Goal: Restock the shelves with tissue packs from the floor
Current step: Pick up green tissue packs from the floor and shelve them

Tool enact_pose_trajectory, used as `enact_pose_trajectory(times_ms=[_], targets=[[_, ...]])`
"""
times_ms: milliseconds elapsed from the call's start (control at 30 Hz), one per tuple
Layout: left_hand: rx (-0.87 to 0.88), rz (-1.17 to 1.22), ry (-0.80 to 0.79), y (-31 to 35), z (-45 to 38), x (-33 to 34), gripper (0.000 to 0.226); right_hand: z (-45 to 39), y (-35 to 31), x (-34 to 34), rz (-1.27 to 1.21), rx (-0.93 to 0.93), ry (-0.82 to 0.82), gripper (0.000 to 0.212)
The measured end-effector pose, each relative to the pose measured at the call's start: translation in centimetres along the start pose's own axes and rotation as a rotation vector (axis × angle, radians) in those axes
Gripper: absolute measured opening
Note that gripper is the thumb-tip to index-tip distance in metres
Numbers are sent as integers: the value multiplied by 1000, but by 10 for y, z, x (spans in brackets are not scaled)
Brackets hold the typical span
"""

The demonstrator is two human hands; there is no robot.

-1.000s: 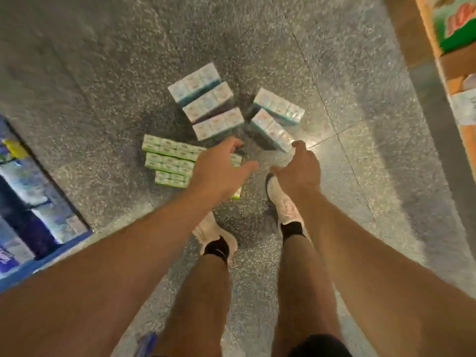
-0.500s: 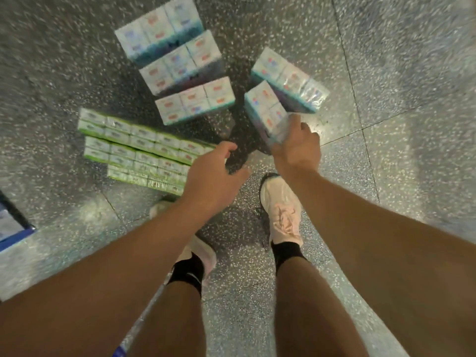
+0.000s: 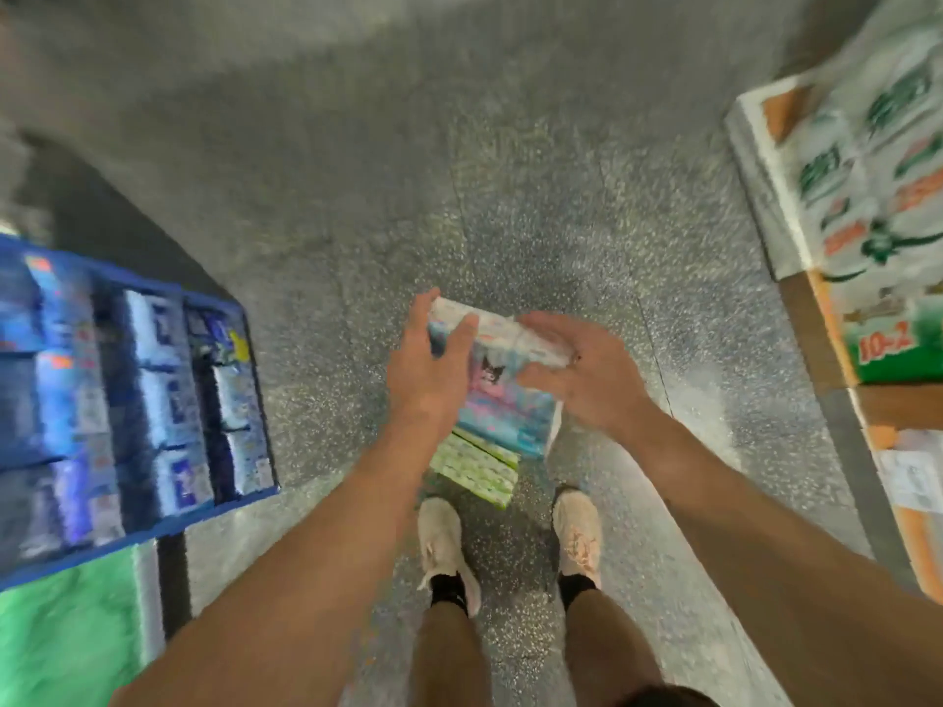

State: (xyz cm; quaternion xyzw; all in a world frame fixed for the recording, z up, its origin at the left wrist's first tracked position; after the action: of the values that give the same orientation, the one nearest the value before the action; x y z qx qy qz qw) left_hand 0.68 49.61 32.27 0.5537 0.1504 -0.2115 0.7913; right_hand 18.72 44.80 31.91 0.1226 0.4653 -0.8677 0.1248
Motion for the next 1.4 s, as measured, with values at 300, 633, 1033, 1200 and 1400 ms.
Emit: enact_pose_trajectory(times_ms=[300,633,1033,1200,1400], targets=[[121,29,541,102,173,-329,70,153,-315,111,43,-506,8,67],[92,-139,1251,34,541,-620,76,478,-461,420,102,-1070,-415,51],[-5,-368,1690,-62,777,-775,67,718,-499,637,77,-1454,-648,81],[20,-380,1738,-100,759,-842,64,710,-536,713,-100,-1493,-629,74],[-78,-405,1794,-145,729,-941,64,695,-596,830,-146,-1557,-657,74]])
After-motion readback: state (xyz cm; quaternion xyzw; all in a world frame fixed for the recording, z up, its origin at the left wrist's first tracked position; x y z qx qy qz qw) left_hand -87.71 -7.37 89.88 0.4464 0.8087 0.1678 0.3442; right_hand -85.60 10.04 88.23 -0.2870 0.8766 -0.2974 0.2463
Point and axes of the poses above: each hand's wrist, its own z-axis away from the middle knuckle, its own x-axis out of the palm, y = z × x, the point moved 4 cm from there along -z, towards the middle knuckle, and after that the axes turned 6 degrees about x, right-handed, at the moved point
